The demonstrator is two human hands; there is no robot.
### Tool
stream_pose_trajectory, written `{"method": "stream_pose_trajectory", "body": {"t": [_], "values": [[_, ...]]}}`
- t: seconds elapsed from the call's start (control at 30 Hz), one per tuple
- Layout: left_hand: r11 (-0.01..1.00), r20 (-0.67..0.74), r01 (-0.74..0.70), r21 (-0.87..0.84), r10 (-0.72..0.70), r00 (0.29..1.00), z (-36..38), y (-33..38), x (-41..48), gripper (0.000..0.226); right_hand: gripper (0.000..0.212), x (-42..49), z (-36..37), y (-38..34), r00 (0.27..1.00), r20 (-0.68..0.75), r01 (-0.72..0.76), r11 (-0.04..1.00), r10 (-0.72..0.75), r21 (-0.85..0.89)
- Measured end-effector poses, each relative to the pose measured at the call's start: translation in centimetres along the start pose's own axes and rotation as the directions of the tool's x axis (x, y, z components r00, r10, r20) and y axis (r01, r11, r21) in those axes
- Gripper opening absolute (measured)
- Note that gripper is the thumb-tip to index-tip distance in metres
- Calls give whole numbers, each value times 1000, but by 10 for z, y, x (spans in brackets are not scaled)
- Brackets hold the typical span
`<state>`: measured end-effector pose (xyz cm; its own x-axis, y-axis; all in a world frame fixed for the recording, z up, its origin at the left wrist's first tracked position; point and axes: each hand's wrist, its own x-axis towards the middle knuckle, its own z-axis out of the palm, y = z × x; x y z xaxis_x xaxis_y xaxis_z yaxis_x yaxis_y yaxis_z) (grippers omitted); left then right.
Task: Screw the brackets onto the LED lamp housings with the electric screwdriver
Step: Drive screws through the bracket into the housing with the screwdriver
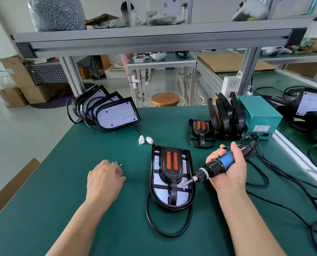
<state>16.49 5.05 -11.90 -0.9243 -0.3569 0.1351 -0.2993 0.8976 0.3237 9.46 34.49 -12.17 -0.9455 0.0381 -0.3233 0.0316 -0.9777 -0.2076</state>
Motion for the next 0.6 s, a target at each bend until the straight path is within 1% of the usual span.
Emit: {"method": "stream_pose_trajectory", "body": {"t": [0.1, 0.33, 0.37, 0.5, 0.57, 0.6], "values": [[1000, -25, 7, 10, -7, 1000, 2, -1, -1, 10, 23, -1, 1, 0, 1000, 5, -6, 1000, 6, -1], [999, -7, -10, 43, 10, 1000, 2, 2, -1, 8, 24, -1, 1, 0, 1000, 15, -12, 1000, 12, 7], [999, -22, -23, 25, 24, 999, 0, 4, -3, 9, 24, -1, 1, 1, 1000, 14, -12, 1000, 11, 7], [977, -110, -80, -199, 59, 992, -11, 22, -15, 15, 24, 0, 1, -1, 1000, 21, -14, 1000, 14, 28], [966, -115, -118, -231, 93, 989, -16, 32, -19, 16, 24, 0, 1, -1, 1000, 20, -5, 999, 5, 36], [952, -114, -122, -282, 93, 989, -19, 38, -22, 16, 24, -1, 0, -1, 1000, 19, -4, 999, 4, 38]]}}
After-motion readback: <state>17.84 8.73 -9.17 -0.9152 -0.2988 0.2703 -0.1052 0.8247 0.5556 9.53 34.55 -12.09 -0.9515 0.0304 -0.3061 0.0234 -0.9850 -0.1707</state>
